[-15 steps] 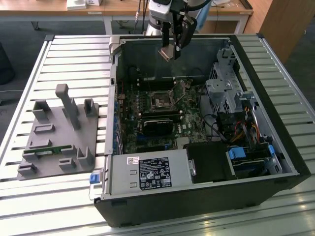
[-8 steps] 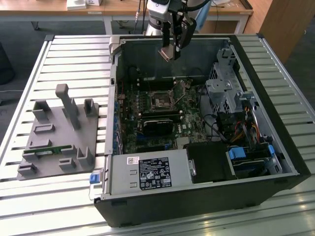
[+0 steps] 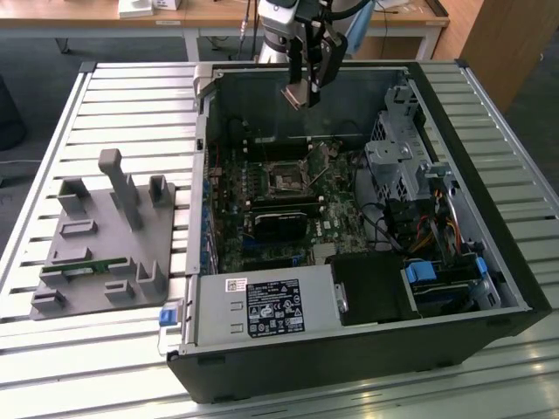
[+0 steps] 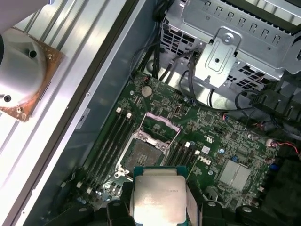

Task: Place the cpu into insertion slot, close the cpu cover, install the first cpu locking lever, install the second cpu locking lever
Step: 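Place the cpu into insertion slot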

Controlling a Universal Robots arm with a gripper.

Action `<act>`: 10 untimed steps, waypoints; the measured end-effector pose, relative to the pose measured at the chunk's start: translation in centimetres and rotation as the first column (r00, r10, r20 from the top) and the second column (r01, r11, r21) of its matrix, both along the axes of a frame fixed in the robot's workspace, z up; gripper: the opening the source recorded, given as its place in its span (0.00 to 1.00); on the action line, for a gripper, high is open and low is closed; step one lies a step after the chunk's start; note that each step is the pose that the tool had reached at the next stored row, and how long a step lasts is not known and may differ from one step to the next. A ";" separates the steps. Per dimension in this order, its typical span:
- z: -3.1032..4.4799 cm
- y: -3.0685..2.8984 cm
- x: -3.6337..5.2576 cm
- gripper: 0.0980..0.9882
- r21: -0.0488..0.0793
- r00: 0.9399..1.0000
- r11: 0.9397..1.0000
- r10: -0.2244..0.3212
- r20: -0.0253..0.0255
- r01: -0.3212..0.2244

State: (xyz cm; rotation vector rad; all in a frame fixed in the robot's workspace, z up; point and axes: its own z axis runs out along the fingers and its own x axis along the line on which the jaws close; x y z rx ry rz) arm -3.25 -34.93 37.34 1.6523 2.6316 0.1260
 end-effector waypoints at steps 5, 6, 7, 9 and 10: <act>-0.06 0.01 -0.02 0.48 0.000 1.000 1.000 -0.027 0.000 0.027; -0.09 0.01 -0.04 0.48 0.000 0.999 0.999 -0.037 0.000 0.037; -0.12 0.00 -0.04 0.48 0.000 0.999 0.999 -0.047 0.000 0.047; -0.21 0.00 -0.05 0.48 -0.001 0.998 0.998 -0.070 0.000 0.070; -0.25 0.00 -0.05 0.48 -0.001 0.996 0.996 -0.085 0.000 0.085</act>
